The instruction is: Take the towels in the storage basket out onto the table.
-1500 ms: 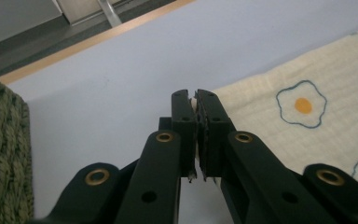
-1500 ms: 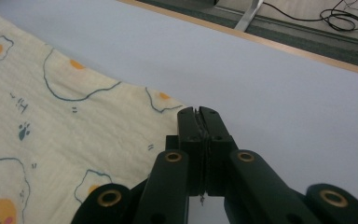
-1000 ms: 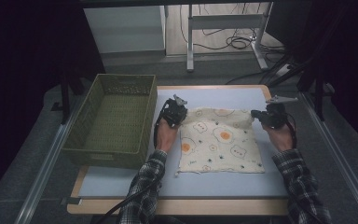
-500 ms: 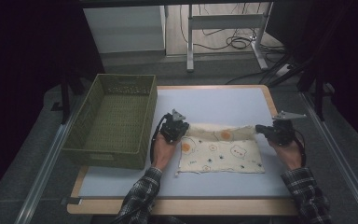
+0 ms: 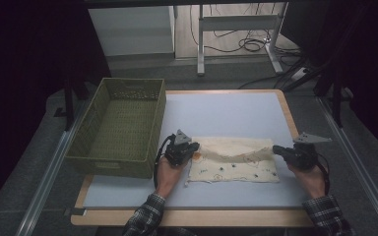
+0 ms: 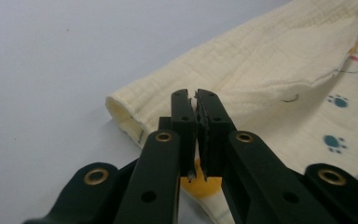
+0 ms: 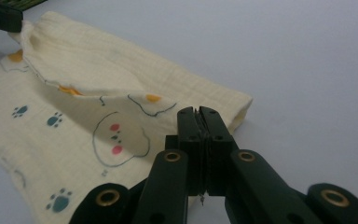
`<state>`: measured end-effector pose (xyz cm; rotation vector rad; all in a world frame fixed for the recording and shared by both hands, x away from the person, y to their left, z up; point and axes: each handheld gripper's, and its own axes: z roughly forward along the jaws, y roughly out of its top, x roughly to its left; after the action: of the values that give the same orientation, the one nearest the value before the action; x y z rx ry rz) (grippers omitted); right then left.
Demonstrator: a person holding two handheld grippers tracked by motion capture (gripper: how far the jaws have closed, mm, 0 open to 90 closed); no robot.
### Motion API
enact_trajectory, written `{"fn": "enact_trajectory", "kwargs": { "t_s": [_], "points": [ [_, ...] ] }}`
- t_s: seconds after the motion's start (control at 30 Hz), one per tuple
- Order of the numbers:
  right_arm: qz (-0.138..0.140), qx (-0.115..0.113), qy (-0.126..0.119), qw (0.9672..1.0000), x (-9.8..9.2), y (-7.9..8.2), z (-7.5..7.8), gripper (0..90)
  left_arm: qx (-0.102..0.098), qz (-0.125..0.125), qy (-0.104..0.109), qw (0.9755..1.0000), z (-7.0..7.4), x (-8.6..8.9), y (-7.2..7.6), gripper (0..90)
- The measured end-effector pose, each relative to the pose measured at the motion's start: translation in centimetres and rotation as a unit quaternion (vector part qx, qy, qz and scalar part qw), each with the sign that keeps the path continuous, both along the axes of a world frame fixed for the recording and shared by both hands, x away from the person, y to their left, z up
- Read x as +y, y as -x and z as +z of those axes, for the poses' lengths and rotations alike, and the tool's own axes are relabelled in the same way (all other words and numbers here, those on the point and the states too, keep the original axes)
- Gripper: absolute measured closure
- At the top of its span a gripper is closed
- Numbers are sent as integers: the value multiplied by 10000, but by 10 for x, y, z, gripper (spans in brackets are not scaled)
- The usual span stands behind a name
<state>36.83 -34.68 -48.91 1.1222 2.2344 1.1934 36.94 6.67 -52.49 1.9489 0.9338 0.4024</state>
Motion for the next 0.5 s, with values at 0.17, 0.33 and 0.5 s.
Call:
{"fn": "enact_trajectory", "kwargs": {
  "t_s": [0.17,0.33,0.5],
  "points": [
    [80,15,44,10000,0,15,-1,882,-28,-99,21,9999,3,1,16,863],
    [137,72,110,9998,1,28,-7,881,-54,-203,47,9998,5,4,32,862],
    [174,104,155,9997,0,40,-11,880,-85,-280,-19,9996,6,5,45,862]
  ]
}}
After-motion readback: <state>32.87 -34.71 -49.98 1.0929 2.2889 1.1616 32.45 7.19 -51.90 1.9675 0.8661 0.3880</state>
